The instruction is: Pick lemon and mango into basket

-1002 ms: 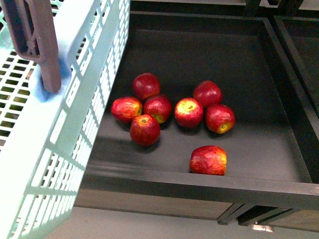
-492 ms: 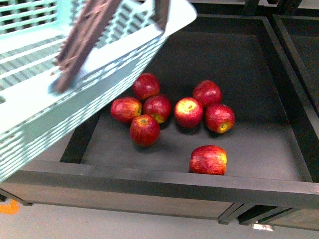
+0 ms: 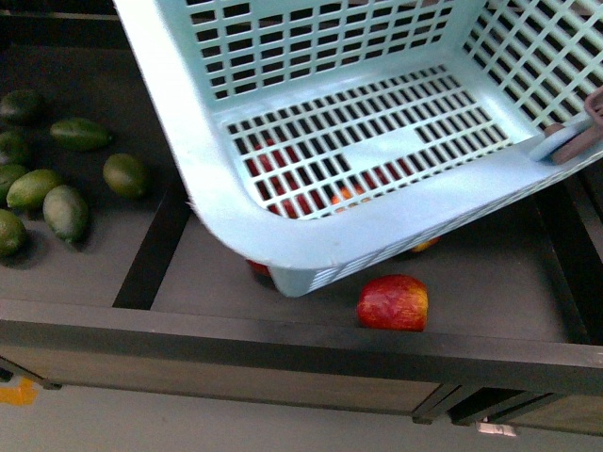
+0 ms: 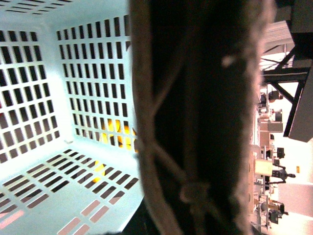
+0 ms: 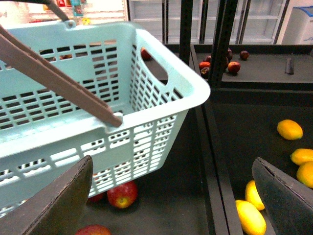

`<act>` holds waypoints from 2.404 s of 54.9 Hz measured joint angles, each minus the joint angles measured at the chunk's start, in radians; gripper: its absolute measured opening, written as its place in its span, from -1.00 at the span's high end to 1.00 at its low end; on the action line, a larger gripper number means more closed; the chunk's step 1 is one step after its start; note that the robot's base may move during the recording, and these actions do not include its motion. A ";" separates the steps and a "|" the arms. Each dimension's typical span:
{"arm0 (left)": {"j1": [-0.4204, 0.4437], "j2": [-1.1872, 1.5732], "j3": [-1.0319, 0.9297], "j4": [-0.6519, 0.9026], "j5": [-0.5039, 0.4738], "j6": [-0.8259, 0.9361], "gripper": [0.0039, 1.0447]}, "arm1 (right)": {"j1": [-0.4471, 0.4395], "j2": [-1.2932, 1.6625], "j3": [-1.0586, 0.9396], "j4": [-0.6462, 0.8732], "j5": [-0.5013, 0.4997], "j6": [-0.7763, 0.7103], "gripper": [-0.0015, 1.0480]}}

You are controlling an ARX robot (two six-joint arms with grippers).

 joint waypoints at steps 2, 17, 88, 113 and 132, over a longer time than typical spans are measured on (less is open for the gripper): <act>-0.004 0.000 0.000 0.005 0.000 0.007 0.93 | 0.000 0.000 0.000 0.000 0.000 0.000 -0.83; -0.007 0.000 0.000 0.007 0.003 0.017 0.93 | 0.000 0.000 0.000 0.000 0.000 0.000 -0.83; -0.005 0.000 0.000 0.007 0.002 0.021 0.93 | -0.649 2.269 1.096 0.501 -0.145 -0.534 -0.83; -0.005 0.000 0.000 0.007 0.000 0.022 0.93 | -0.663 2.444 1.408 0.128 -0.220 -1.176 -0.83; -0.005 0.000 0.000 0.007 0.002 0.022 0.93 | -0.623 2.568 1.527 0.075 -0.199 -1.255 -0.83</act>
